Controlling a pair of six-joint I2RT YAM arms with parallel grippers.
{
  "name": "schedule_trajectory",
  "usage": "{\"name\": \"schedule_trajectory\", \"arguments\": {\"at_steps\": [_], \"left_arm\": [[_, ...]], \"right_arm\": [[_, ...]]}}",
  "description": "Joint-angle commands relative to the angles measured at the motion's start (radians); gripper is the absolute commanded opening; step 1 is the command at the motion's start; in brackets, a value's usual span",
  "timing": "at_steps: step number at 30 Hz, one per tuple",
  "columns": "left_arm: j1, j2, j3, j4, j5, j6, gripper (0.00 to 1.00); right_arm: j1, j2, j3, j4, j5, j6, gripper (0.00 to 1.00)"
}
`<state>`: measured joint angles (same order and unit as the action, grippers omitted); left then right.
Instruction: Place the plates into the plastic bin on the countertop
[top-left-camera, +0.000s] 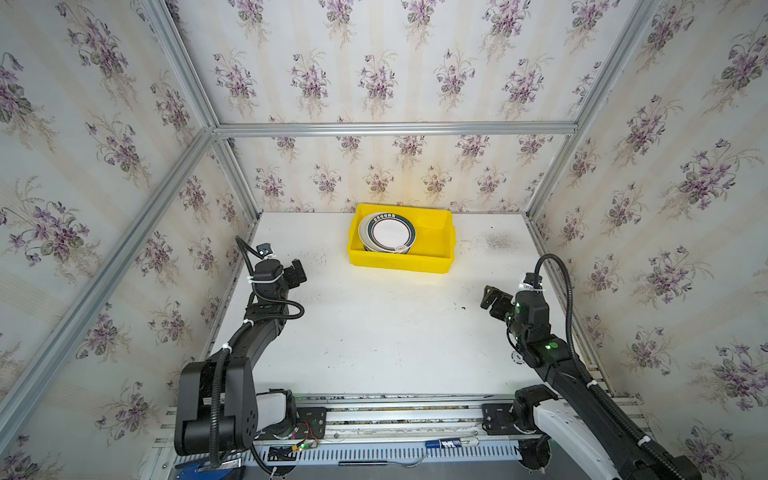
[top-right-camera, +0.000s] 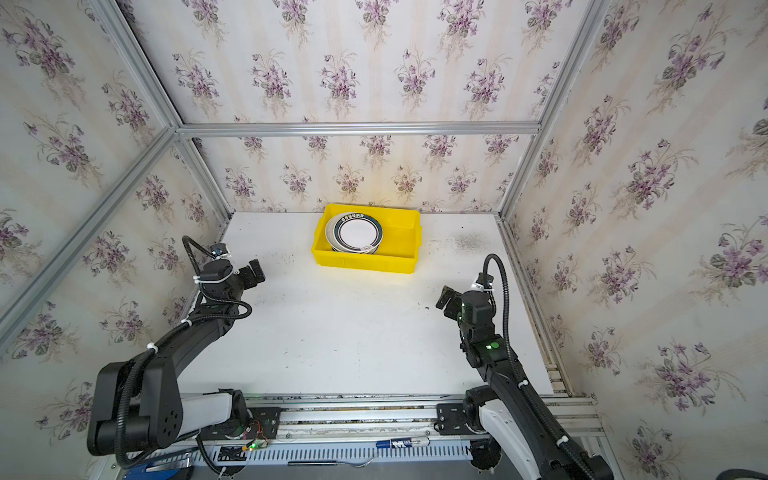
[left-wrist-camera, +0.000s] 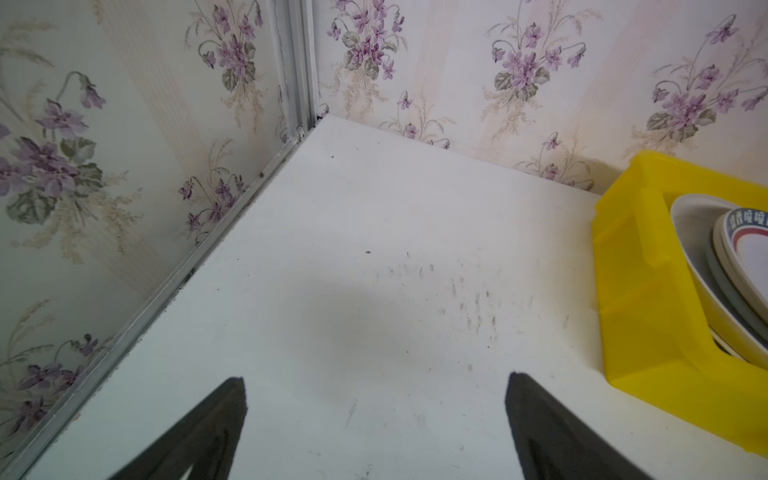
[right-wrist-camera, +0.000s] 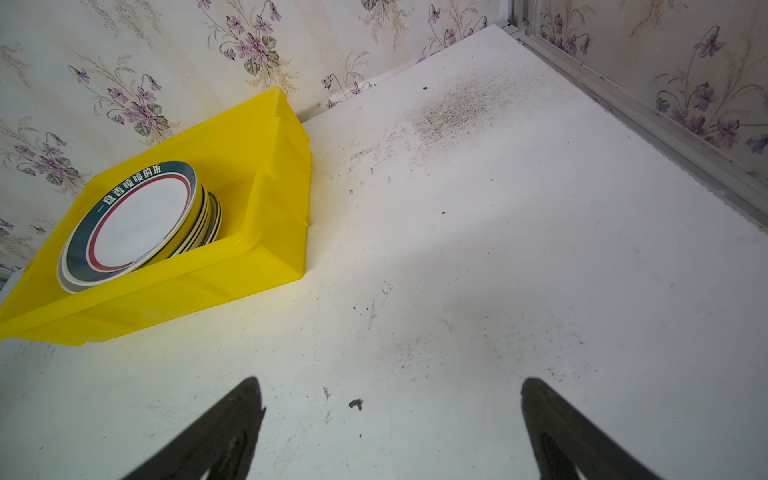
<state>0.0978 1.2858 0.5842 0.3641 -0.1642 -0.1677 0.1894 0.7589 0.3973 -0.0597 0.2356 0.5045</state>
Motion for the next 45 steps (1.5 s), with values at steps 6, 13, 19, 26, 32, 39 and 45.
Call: {"name": "schedule_trajectory", "arguments": {"at_steps": [6, 13, 19, 26, 32, 39, 45], "left_arm": [[0.009, 0.046, -0.033, 0.083, 0.032, -0.004, 1.00], [0.010, 0.059, -0.024, 0.073, 0.038, -0.005, 1.00], [0.010, 0.094, -0.012, 0.073, 0.062, 0.004, 1.00], [0.010, 0.086, -0.024, 0.090, 0.072, 0.008, 1.00], [0.009, 0.030, -0.104, 0.188, 0.094, 0.022, 1.00], [-0.032, -0.035, -0.223, 0.358, 0.108, 0.080, 1.00], [-0.087, 0.018, -0.275, 0.507, 0.138, 0.165, 1.00]], "right_arm": [[-0.001, 0.050, 0.004, 0.097, 0.036, -0.024, 0.99], [-0.001, 0.055, -0.009, 0.133, 0.009, 0.023, 0.99], [0.000, 0.080, -0.006, 0.143, 0.011, 0.019, 0.99], [0.000, 0.042, -0.034, 0.144, 0.017, 0.029, 0.99], [-0.001, 0.023, -0.032, 0.144, 0.026, 0.022, 0.99], [-0.002, 0.004, -0.027, 0.129, 0.037, 0.018, 0.99], [-0.002, -0.020, -0.037, 0.118, 0.076, 0.004, 0.99]]}}
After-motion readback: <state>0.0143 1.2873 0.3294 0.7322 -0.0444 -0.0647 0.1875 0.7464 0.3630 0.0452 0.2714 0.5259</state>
